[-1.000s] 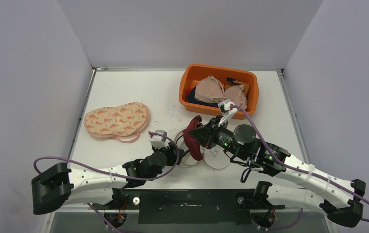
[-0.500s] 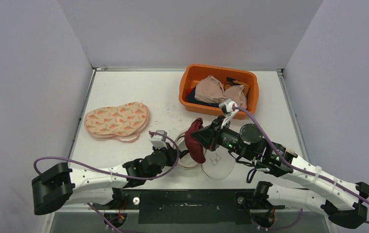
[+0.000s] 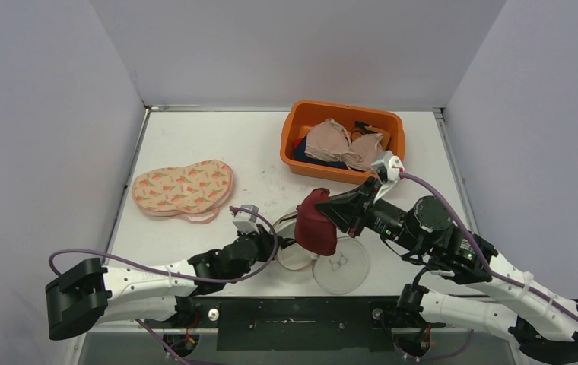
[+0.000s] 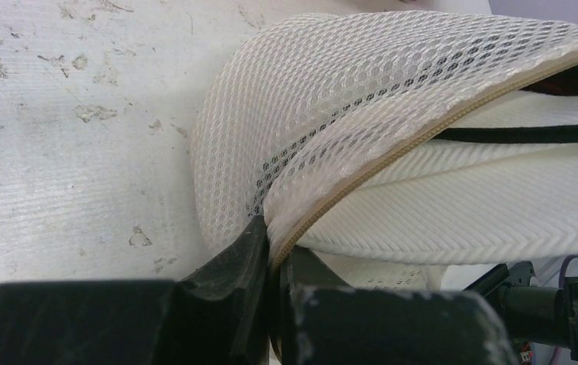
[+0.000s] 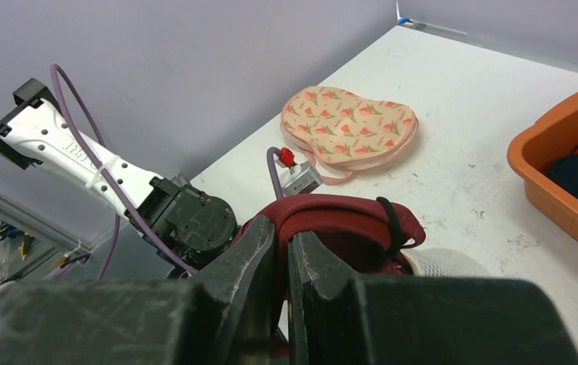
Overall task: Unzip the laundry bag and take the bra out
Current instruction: Pick up the bra from the laundry bag.
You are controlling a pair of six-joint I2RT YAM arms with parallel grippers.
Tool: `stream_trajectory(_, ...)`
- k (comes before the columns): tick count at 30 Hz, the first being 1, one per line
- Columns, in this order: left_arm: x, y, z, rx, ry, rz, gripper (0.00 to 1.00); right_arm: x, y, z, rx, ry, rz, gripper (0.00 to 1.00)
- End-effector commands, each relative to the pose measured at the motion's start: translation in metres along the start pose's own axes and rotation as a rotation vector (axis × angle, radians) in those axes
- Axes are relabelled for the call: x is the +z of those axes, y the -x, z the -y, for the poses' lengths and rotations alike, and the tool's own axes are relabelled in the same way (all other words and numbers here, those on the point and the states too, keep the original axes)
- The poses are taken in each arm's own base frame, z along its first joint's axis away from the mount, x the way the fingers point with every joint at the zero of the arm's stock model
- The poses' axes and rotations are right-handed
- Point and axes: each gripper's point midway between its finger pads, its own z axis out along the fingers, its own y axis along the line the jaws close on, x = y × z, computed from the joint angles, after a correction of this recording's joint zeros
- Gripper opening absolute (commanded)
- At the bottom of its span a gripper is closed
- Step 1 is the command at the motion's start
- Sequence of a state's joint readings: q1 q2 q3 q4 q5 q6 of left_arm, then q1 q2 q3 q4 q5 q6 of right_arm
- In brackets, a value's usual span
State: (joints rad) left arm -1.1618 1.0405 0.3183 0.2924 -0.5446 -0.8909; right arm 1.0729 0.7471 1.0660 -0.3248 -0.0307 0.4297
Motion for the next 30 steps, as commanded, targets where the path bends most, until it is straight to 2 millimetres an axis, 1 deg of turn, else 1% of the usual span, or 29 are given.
stream_trajectory(1,-0.002,-0.003,-0.006,-0.015,0.014,-0.019,0.00,-0.014,0.050,-0.002,-0.044,-0.021,0.163,0.05)
stream_trajectory(4,-0.003,-0.004,-0.005,-0.022,0.013,-0.029,0.00,-0.019,0.054,0.004,-0.053,-0.046,0.189,0.05)
stream_trajectory(6,-0.004,-0.005,-0.005,-0.029,0.015,-0.038,0.00,-0.026,0.061,0.005,-0.061,-0.051,0.221,0.05)
stream_trajectory(9,-0.007,-0.006,-0.007,-0.039,0.030,-0.052,0.00,-0.037,0.077,0.004,-0.084,-0.061,0.266,0.05)
stream_trajectory(12,-0.011,-0.006,-0.007,-0.060,0.031,-0.063,0.00,-0.042,0.083,0.006,-0.105,-0.082,0.266,0.05)
stream_trajectory(14,-0.015,-0.006,-0.006,-0.079,0.023,-0.072,0.00,-0.038,0.078,0.005,-0.117,-0.076,0.239,0.05)
stream_trajectory(17,-0.018,-0.006,-0.004,-0.098,0.012,-0.080,0.00,-0.025,0.059,0.007,-0.124,-0.069,0.176,0.05)
stream_trajectory(20,-0.021,-0.005,-0.001,-0.112,0.008,-0.095,0.00,-0.017,0.044,0.004,-0.136,-0.038,0.128,0.05)
stream_trajectory(21,-0.023,-0.005,0.001,-0.118,0.006,-0.103,0.02,-0.015,0.040,0.003,-0.142,-0.030,0.110,0.05)
stream_trajectory(22,-0.024,-0.004,0.003,-0.117,0.004,-0.113,0.12,-0.013,0.037,0.003,-0.148,-0.023,0.096,0.05)
stream_trajectory(25,-0.030,-0.001,0.011,-0.110,-0.003,-0.142,0.50,-0.009,0.028,0.005,-0.166,-0.027,0.056,0.05)
stream_trajectory(27,-0.036,0.005,0.016,-0.103,-0.019,-0.146,0.61,-0.008,0.022,0.008,-0.170,-0.035,0.033,0.05)
stream_trajectory(30,-0.045,0.017,0.025,-0.088,-0.068,-0.128,0.71,-0.008,0.015,0.012,-0.163,-0.049,0.012,0.05)
